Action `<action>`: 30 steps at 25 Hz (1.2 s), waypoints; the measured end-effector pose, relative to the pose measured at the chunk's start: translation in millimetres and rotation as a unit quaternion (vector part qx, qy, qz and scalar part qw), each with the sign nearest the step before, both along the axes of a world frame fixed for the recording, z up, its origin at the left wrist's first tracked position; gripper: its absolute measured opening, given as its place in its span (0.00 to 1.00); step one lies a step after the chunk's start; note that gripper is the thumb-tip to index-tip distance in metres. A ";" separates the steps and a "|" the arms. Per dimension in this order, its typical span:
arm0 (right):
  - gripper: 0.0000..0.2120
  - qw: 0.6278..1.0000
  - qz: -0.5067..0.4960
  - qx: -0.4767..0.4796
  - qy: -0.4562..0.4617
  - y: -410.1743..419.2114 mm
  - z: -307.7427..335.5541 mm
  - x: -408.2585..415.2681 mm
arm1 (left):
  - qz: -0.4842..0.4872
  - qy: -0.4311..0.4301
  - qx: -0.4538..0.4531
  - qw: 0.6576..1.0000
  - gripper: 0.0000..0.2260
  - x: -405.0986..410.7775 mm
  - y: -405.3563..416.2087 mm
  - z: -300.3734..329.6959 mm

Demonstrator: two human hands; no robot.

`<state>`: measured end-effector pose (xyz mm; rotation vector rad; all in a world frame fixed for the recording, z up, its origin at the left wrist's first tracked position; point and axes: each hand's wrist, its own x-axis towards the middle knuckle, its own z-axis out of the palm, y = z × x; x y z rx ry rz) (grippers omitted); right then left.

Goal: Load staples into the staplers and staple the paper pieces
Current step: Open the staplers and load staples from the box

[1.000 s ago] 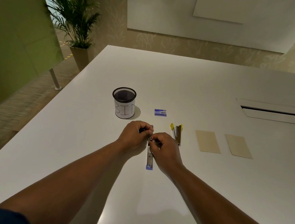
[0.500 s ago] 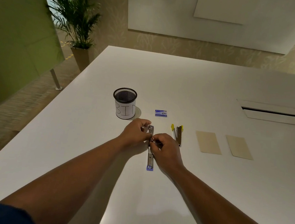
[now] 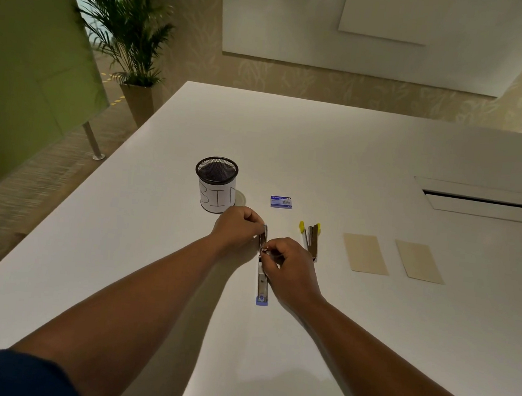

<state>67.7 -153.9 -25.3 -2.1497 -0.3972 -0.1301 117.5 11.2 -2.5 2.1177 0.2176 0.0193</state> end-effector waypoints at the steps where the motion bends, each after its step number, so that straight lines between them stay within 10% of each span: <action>1: 0.09 1.000 0.001 0.002 -0.001 0.1 0.4 -0.4 | 0.000 0.006 -0.002 1.000 0.04 1.9 1.6 0.3; 30: 0.16 0.994 0.012 -0.104 -0.018 2.8 1.5 0.1 | -0.010 -0.013 -0.023 1.000 0.04 6.4 5.8 -8.1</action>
